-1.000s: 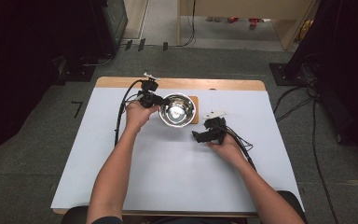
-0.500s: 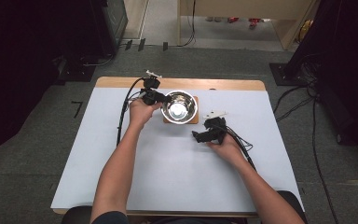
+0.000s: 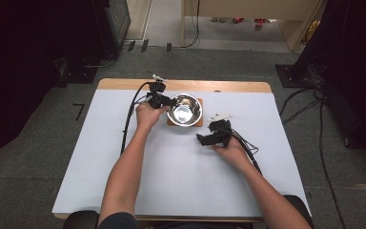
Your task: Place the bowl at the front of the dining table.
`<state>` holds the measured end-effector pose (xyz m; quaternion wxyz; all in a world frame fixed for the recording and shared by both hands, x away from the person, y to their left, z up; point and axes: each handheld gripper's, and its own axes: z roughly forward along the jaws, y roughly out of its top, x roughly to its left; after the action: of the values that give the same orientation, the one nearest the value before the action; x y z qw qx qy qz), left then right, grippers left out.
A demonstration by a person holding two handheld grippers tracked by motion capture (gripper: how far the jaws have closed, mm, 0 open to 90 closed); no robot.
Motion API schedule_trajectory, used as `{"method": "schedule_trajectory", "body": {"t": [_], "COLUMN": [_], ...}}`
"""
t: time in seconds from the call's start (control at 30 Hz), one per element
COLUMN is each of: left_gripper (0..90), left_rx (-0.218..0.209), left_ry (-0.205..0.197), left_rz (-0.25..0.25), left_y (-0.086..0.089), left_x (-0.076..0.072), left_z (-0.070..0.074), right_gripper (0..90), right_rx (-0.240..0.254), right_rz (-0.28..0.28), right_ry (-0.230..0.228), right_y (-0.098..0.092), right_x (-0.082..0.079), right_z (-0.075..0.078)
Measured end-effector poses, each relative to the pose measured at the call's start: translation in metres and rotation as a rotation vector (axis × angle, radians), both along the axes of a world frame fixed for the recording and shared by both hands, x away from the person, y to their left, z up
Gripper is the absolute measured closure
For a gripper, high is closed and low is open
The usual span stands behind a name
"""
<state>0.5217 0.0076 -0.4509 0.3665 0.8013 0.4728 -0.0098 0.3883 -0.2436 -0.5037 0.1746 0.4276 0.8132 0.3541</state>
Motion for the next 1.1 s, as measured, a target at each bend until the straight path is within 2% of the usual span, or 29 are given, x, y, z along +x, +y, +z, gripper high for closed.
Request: {"method": "schedule_trajectory", "body": {"t": [0.03, 0.3, 0.37, 0.53, 0.63, 0.73, 0.83, 1.1], "left_gripper": [84.6, 84.6, 84.2, 84.3, 83.3, 82.3, 82.3, 80.8], "left_rx": [-0.011, -0.022, 0.002, 0.018, 0.041, 0.048, 0.032, 0.061], "left_ry": [0.006, 0.007, 0.013, -0.004, 0.009, 0.02, 0.023, 0.016], "left_rz": [0.007, 0.025, 0.01, 0.009, 0.014, 0.018, 0.023, 0.021], "left_y": [0.0, 0.0, 0.0, -0.004, -0.002, 0.0, 0.001, 0.0], "left_x": [0.001, 0.005, 0.008, 0.01, 0.013, 0.014, 0.014, 0.015], "left_z": [-0.001, -0.003, -0.002, 0.002, -0.003, -0.006, -0.007, -0.011], "right_gripper": [7.2, 7.2, 7.2, 7.2, 7.2, 7.2, 7.2, 7.2], "right_rx": [0.001, 0.002, 0.001, 0.002, 0.002, 0.001, 0.001, 0.001], "right_rz": [-0.001, -0.001, -0.001, -0.001, -0.001, 0.0, 0.0, 0.0], "right_ry": [0.001, 0.001, 0.0, 0.0, 0.0, 0.0, 0.0, 0.0], "right_y": [0.0, 0.0, 0.0, 0.0, 0.0, 0.0, 0.0, 0.0], "right_x": [0.0, 0.0, 0.0, 0.0, 0.0, 0.0, 0.0, 0.0], "right_z": [0.0, 0.0, 0.0, 0.0, 0.0, 0.0, 0.0, 0.0]}}
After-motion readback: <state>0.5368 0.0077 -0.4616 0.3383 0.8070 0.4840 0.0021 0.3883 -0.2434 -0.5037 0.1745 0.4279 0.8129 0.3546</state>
